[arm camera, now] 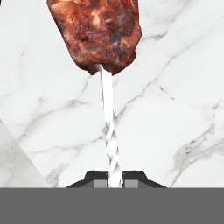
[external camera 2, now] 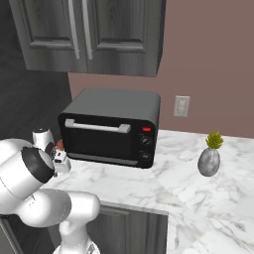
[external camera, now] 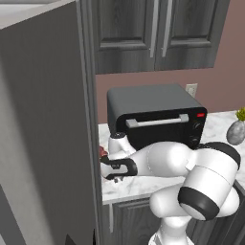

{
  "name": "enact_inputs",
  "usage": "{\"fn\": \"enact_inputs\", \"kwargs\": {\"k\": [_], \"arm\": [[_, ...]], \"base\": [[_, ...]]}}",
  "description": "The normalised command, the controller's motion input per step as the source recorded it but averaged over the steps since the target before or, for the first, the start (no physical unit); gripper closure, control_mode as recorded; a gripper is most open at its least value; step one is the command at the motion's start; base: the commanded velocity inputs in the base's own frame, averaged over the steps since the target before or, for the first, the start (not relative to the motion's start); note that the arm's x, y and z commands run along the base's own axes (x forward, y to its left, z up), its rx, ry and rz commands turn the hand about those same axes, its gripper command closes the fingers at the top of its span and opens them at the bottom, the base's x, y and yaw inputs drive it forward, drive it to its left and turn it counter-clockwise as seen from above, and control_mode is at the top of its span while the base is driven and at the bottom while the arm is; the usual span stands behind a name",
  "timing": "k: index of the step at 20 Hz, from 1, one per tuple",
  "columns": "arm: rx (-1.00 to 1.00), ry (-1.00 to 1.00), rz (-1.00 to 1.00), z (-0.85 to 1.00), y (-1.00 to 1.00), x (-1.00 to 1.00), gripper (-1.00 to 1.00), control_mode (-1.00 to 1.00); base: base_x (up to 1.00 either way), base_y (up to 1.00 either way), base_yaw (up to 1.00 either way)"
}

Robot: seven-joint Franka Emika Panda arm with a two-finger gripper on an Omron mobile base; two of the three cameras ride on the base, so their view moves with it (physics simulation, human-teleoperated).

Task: Store the kebab skewer in the freezer for long-term storage. Close the freezer door after placing the cooked food.

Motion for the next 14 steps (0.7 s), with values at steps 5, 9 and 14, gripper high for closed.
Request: {"fn": "enact_inputs", "kwargs": {"k": [5,9,14], "arm": [[0.00,0.00,0.00,0.00,0.00,0.00,1.00,-1.00],[0.00,0.00,0.00,0.00,-0.08,-0.03,1.00,-1.00],[0.00,-0.03,0.00,0.19,-0.18,-0.47,1.00,-1.00]], "base": [[0.00,0.00,0.00],[0.00,0.00,0.00],[0.00,0.00,0.00]]}}
